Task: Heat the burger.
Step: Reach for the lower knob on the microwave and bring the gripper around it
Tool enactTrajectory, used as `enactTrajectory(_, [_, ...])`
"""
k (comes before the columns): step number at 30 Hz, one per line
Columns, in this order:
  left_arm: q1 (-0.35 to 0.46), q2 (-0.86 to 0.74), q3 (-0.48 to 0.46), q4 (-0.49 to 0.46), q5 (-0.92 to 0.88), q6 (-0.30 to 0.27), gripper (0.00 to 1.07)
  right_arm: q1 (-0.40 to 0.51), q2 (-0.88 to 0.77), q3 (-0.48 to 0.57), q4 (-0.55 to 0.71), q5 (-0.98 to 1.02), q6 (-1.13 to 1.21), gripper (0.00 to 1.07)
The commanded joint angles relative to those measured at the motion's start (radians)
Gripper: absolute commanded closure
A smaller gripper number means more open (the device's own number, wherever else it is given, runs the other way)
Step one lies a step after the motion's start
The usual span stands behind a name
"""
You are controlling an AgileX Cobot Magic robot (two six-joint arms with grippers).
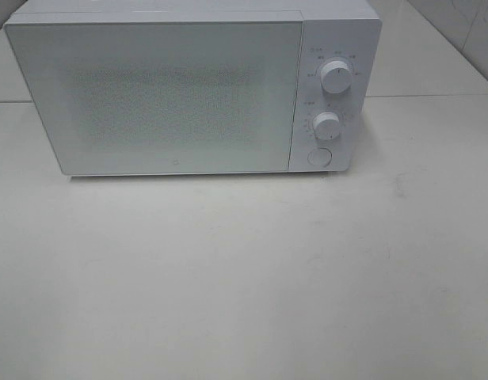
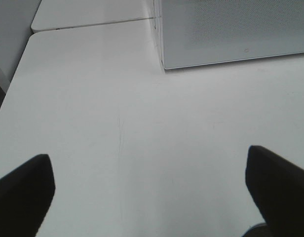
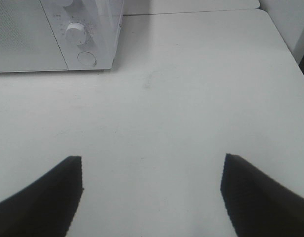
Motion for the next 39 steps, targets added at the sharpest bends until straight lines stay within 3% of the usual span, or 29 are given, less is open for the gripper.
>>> enactTrajectory(1, [-0.005, -0.022, 0.002, 0.0, -0.014, -0.004, 0.09, -0.009, -0.026, 0.003, 0.001, -0.013, -0.001, 0.31])
enactTrajectory(15, [-0.005, -0.022, 0.002, 0.0, -0.014, -0.004, 0.09, -0.009, 0.058, -0.037, -0.002, -0.121, -0.001, 0.31])
enactTrajectory(39, [-0.005, -0.022, 0.002, 0.0, -0.014, -0.004, 0.09, -0.009, 0.54, -0.038, -0.002, -0.623, -0.001, 0.31])
